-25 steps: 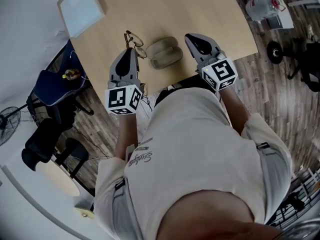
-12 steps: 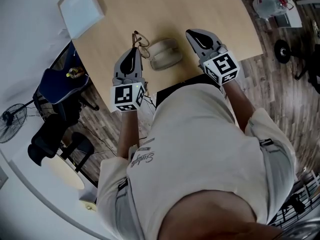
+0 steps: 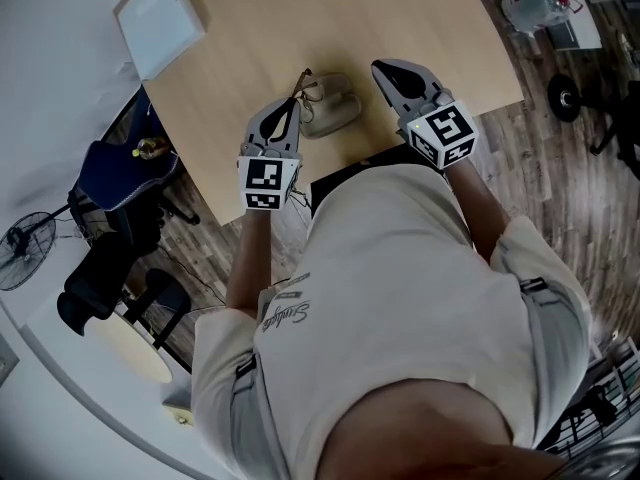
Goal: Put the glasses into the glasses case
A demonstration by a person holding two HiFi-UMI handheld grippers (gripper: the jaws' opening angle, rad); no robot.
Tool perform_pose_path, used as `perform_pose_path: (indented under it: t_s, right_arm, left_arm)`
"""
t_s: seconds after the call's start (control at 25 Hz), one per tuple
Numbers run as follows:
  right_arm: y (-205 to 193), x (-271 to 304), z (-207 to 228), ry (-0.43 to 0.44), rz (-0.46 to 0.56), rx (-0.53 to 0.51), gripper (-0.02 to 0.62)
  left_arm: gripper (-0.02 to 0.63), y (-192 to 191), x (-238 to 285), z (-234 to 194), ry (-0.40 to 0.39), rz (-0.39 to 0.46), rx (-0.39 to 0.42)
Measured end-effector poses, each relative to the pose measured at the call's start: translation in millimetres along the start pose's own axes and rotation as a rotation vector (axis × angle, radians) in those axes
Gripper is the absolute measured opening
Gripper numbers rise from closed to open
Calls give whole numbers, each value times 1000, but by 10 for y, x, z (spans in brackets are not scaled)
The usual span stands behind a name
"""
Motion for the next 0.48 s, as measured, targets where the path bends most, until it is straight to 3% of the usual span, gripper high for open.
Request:
perform_pose_path:
  t_s: [0.16,0.48]
  right_arm:
    - [-50,-53,49,-23,-3,1,-3]
    - [-170,-92,171,-60,-29,32,-3]
  left_arm:
    - [20,-178,157,5,-54,-89,47]
    - [20,-531,459,25,-153,-232,64]
Point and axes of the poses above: the fingertips, and each gripper's own axes: x forward along the fingers, z to its right, y out of its top, the point moved 5 cm from there along -x, backward along the fingers, and after that the axes turned 15 degrees about -y, right-handed, at the moved point
